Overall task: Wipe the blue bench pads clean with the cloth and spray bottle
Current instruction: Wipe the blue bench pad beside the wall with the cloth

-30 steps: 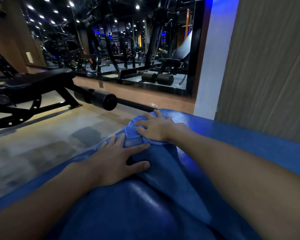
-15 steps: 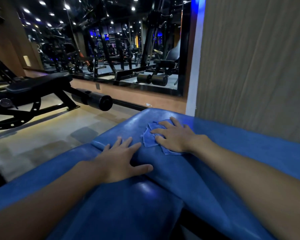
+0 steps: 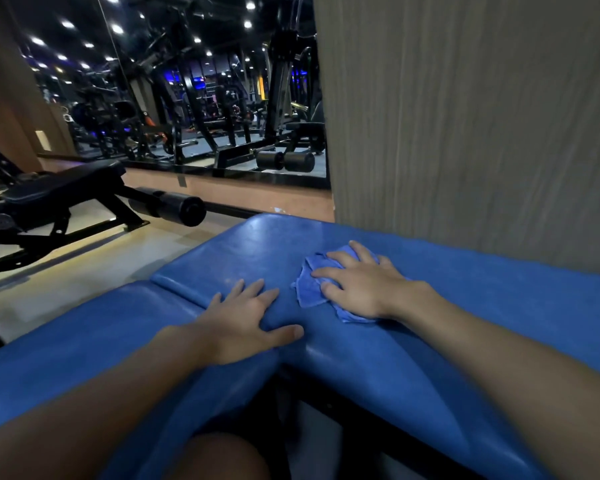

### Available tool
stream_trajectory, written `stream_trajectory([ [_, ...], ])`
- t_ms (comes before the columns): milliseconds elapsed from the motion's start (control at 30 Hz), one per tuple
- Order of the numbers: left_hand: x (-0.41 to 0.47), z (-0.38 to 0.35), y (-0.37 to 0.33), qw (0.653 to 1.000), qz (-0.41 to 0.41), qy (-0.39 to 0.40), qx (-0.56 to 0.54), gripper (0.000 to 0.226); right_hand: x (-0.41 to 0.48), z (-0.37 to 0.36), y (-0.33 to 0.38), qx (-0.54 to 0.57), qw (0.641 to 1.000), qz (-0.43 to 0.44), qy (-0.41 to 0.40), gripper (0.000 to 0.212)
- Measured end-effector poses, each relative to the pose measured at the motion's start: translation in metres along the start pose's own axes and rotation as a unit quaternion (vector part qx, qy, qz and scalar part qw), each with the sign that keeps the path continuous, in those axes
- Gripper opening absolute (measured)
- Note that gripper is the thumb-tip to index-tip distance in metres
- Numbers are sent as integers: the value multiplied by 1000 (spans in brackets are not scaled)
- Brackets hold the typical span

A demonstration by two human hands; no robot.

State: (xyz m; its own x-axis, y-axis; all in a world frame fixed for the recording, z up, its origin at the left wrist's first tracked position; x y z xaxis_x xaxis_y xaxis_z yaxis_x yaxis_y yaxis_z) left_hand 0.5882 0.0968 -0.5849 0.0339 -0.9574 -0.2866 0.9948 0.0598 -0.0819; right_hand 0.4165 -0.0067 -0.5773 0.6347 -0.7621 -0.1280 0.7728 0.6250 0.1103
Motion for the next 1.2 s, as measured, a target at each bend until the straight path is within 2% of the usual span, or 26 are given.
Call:
stream_trajectory([
  [133, -8, -8, -33, 999, -6, 20, 32, 136, -38, -2, -22, 0, 1000, -8, -2, 45],
  [267, -12, -17, -61, 998, 3, 17, 59, 120, -75, -5, -43, 4, 1000, -24, -4, 45],
  [400, -14, -25, -80, 998, 0, 18, 63, 144, -107, -7, -64, 9, 999, -46, -9, 46],
  [467, -16, -28, -90, 998, -6, 11, 68, 148, -123, -9, -73, 5, 998, -58, -14, 46],
  [567, -21, -33, -110, 996, -29, -5, 81, 140, -146, -10, -83, 7, 997, -79, -19, 45],
  [667, -29, -36, -127, 996, -45, -22, 75, 118, -170, -13, -92, 6, 995, -98, -23, 45],
  [733, -34, -38, -139, 995, -56, -23, 73, 112, -187, -14, -99, 1, 994, -110, -22, 45],
  [1200, -68, -52, -266, 981, -152, -28, 116, 97, -313, -21, -151, 12, 979, -200, -24, 45],
])
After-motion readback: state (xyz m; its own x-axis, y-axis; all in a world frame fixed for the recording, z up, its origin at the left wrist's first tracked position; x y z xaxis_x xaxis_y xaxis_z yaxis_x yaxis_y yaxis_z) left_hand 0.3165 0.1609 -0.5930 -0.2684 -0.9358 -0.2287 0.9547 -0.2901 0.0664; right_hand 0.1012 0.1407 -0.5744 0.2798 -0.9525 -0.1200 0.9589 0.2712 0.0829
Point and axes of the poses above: each hand's wrist, its own x-axis towards the middle knuckle, its own z-axis out of the back of the hand, y = z × x, the point moved 6 cm from there along x, towards the middle knuckle, and after that the axes turned 7 degrees about y, right-handed, at the moved point
